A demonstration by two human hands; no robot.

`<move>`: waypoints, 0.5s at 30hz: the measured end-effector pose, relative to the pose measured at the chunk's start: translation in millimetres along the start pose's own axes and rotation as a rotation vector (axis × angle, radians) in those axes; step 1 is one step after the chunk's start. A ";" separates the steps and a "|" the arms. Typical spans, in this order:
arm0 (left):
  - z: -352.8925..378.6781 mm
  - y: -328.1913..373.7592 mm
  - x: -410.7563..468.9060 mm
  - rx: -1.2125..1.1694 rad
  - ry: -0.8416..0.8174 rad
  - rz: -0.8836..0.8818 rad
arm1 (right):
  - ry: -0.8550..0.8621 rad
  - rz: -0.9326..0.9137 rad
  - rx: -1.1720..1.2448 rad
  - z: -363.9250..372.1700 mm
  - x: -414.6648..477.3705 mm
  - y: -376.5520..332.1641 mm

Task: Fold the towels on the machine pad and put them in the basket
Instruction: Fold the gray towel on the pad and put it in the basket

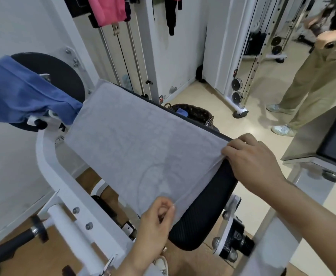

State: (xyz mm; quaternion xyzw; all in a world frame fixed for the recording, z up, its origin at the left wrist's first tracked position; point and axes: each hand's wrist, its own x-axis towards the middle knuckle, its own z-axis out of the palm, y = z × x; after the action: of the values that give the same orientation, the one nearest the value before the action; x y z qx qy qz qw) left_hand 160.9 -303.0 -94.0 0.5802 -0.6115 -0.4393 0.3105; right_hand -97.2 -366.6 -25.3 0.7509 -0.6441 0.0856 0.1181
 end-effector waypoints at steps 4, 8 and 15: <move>-20.4 3.0 4.7 -0.064 0.138 -0.073 | 0.025 0.197 0.358 -11.2 34.0 -19.1; -60.6 1.2 14.6 -0.127 0.163 -0.121 | -0.136 0.329 0.904 -24.0 85.6 -45.1; -155.2 -27.3 47.3 -0.184 0.195 -0.199 | -0.013 0.287 0.842 -19.9 173.0 -105.7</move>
State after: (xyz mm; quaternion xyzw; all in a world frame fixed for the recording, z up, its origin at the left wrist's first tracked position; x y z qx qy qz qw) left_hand 304.6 -375.3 -59.3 0.6467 -0.4752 -0.4639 0.3751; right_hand 34.6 -509.7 35.2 0.6372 -0.6516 0.3512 -0.2149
